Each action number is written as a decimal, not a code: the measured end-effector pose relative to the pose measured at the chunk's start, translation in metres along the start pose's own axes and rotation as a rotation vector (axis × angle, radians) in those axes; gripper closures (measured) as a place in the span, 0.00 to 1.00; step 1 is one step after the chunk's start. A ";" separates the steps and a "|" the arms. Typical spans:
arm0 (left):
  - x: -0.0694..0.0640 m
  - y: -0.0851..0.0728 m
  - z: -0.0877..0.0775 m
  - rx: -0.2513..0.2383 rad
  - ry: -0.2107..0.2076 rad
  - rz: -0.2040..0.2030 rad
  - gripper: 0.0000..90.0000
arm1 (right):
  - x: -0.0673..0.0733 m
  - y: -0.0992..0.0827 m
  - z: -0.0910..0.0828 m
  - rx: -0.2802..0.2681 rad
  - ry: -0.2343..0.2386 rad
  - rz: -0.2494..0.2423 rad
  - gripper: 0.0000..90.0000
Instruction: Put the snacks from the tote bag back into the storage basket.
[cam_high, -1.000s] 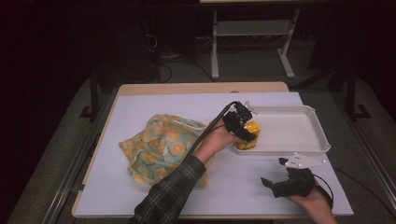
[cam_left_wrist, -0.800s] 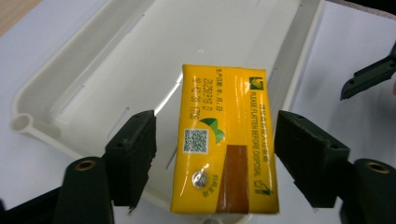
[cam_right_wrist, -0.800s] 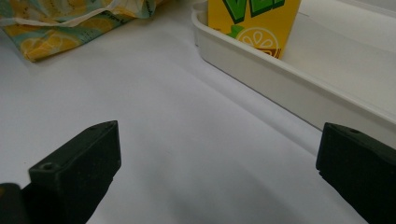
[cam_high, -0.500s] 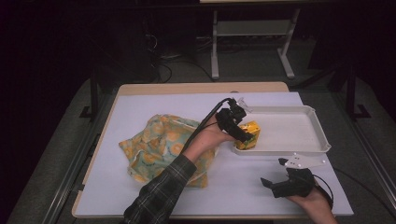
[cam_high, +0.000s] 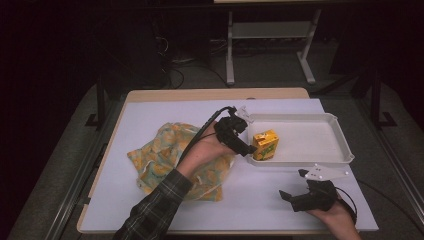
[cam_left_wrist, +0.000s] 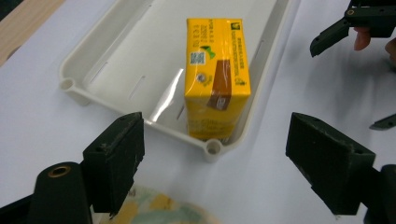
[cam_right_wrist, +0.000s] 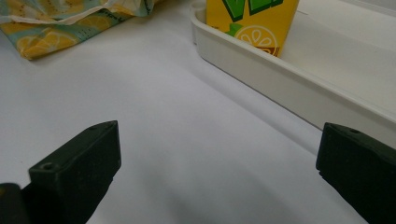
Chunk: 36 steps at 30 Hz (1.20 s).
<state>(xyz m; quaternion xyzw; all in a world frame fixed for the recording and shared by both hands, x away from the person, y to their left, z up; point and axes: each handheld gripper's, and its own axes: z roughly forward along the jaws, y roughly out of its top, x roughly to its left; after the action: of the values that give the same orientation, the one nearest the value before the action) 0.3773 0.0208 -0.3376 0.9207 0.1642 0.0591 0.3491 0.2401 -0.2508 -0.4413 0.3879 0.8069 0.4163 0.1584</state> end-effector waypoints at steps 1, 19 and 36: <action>0.000 -0.003 -0.003 -0.005 0.006 -0.006 0.21 | 0.000 0.000 0.000 -0.001 0.000 -0.001 0.00; 0.003 -0.055 -0.044 -0.032 0.058 -0.069 0.23 | 0.000 -0.001 0.001 0.000 -0.002 -0.003 0.00; 0.002 -0.106 -0.082 -0.077 0.106 -0.073 0.24 | 0.001 0.006 -0.002 0.021 -0.009 -0.009 0.00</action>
<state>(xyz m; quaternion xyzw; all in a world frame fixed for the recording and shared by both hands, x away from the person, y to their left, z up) 0.3329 0.1469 -0.3457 0.8955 0.2136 0.1012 0.3770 0.2409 -0.2490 -0.4351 0.3879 0.8123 0.4053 0.1595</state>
